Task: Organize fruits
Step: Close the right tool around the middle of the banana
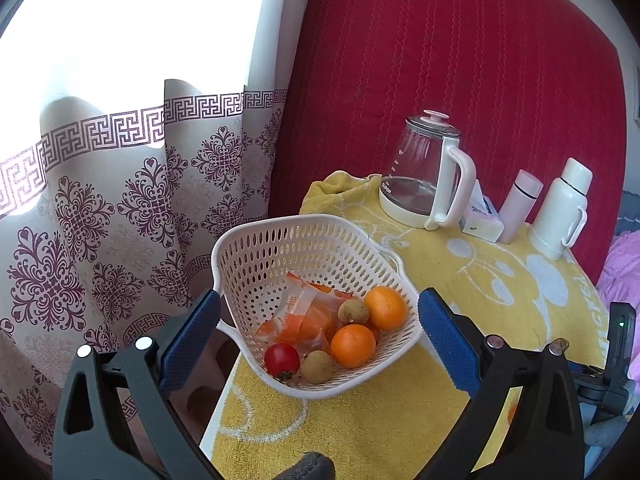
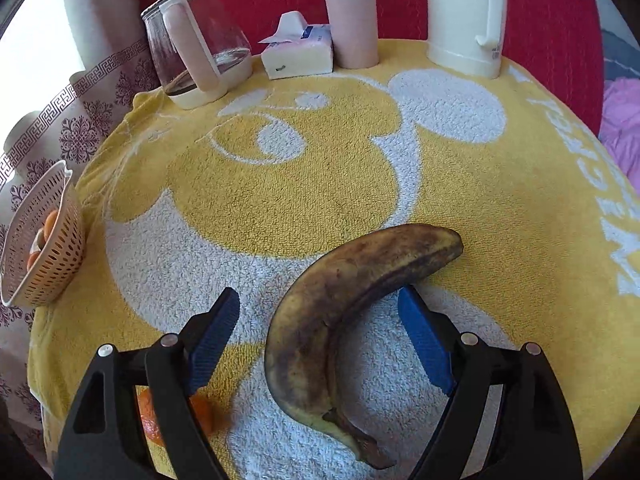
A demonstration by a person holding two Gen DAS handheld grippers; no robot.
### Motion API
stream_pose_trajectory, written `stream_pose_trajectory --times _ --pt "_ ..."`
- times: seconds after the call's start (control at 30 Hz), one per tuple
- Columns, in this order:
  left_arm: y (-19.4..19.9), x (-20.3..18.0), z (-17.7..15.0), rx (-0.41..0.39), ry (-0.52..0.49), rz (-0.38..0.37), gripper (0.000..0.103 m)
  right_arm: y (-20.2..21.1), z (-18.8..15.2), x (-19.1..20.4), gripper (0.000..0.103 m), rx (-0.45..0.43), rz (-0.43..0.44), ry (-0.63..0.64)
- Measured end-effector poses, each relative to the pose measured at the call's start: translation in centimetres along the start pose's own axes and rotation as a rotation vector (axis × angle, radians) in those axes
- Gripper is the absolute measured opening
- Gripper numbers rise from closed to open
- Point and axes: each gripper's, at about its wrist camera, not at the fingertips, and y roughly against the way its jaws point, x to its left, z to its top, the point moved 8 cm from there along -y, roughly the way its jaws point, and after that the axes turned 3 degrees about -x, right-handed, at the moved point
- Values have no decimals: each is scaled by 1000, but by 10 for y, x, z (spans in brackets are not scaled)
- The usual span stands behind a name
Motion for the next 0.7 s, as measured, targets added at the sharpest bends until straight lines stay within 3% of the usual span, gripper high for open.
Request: stream_pose_trajectory --times 0.2,0.33,0.47,0.7 --pt "-1 -9 -4 7 -19 -12 100 4 -9 -6 81 -1 -41 96" --pt "-1 -17 -6 8 -35 -20 100 9 -13 -15 81 -9 -8 93" --pt "-1 -27 -10 14 -62 -34 100 9 -18 -11 82 -7 -15 177" --pt "-2 -48 -20 26 -113 -60 100 8 -16 -11 82 30 -14 172"
